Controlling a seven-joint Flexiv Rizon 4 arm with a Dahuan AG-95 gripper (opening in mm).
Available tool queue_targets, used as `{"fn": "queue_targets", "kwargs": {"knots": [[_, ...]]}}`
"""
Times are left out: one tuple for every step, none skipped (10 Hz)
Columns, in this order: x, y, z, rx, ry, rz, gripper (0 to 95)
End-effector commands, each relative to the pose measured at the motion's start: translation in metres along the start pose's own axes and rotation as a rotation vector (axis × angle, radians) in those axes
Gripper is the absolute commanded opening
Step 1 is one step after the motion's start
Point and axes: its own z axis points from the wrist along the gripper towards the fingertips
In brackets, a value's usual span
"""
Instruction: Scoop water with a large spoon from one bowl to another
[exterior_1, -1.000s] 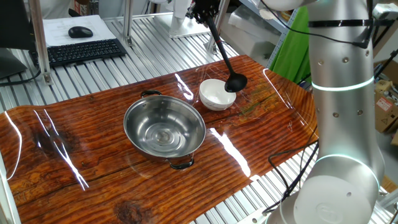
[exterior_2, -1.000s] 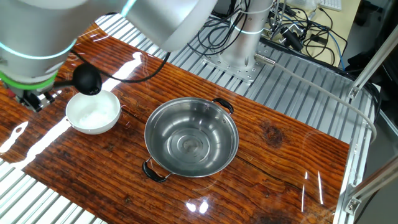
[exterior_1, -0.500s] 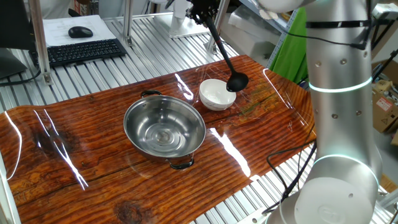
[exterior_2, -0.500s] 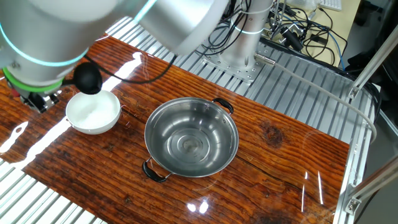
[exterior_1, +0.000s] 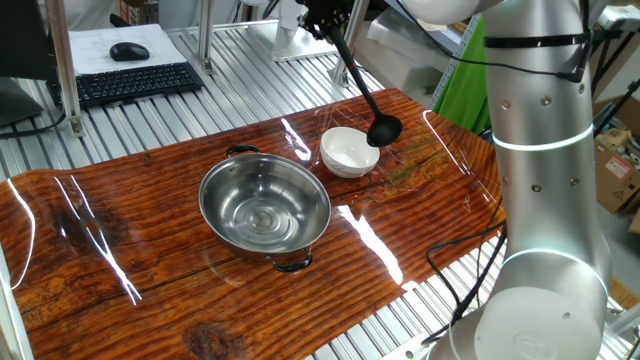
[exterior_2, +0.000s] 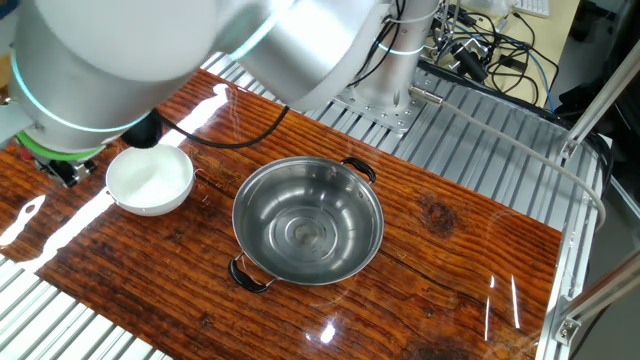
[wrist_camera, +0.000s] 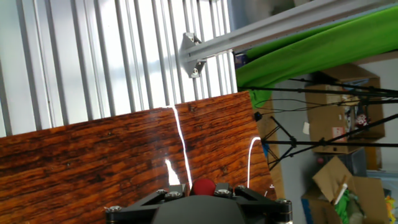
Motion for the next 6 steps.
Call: {"fn": "queue_targets", "kwargs": {"knots": [[-0.0023, 0.0006, -0.0002, -0.046, 0.013, 0.003, 0.0], [-0.0019, 0.0010, 0.0000, -0.098, 0.027, 0.018, 0.0], [-0.0014, 0.0015, 0.0000, -0.132, 0.043, 0.025, 0.0], [0.0000, 0.0031, 0.0000, -0.167, 0.058, 0.030, 0.0], [0.0017, 0.0050, 0.0001, -0.210, 0.071, 0.040, 0.0], [0.0045, 0.0083, -0.0004, -0.247, 0.095, 0.059, 0.0]]}}
